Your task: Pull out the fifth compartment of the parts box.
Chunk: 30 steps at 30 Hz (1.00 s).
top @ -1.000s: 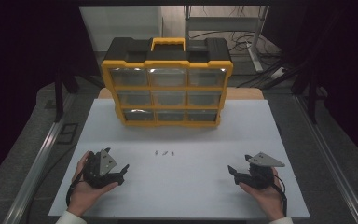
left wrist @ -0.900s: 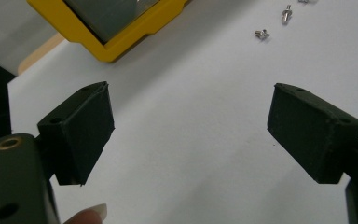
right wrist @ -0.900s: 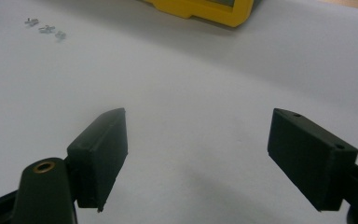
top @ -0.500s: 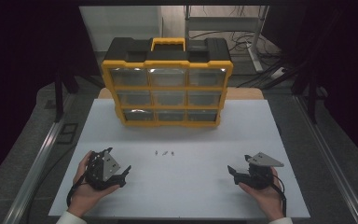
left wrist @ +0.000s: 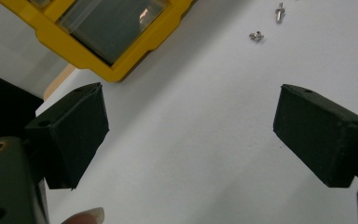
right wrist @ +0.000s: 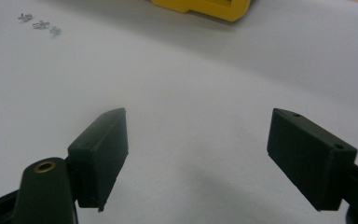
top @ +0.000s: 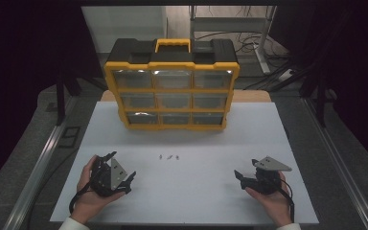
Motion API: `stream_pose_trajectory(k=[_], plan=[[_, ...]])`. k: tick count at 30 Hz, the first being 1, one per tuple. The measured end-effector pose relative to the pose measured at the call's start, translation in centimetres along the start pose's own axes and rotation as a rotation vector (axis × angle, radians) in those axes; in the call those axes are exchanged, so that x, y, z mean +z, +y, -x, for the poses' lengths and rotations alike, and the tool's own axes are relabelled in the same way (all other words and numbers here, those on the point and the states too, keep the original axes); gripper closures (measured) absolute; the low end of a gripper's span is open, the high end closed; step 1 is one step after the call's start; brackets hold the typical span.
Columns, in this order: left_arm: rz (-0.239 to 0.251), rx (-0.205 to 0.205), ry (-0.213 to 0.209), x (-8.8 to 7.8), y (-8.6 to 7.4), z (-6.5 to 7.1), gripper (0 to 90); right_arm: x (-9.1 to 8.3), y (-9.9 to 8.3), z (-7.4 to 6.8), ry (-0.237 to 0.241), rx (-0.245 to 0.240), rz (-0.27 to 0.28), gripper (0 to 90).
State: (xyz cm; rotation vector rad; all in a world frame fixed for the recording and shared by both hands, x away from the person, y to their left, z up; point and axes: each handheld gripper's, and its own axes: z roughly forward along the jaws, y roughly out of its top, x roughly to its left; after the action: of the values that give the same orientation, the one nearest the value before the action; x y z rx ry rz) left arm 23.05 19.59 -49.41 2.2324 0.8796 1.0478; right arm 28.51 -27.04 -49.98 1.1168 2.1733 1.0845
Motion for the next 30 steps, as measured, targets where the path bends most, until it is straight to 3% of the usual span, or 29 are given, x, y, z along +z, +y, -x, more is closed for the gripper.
stream_pose_trajectory(k=[11, 21, 30], plan=[[0.001, 0.04, 0.026, 0.0, 0.2, 0.5, 10.7, 0.1, 0.0, 0.0, -0.005, -0.002, -0.005, 21.4], [0.029, 0.105, 0.068, -0.1, 0.6, 1.3, 10.8, 0.1, -0.1, 0.1, -0.008, -0.001, -0.008, 21.5], [0.033, 0.194, 0.098, 0.1, 1.1, 2.4, 11.0, 0.2, -0.1, 0.1, -0.008, 0.0, -0.009, 21.5]])
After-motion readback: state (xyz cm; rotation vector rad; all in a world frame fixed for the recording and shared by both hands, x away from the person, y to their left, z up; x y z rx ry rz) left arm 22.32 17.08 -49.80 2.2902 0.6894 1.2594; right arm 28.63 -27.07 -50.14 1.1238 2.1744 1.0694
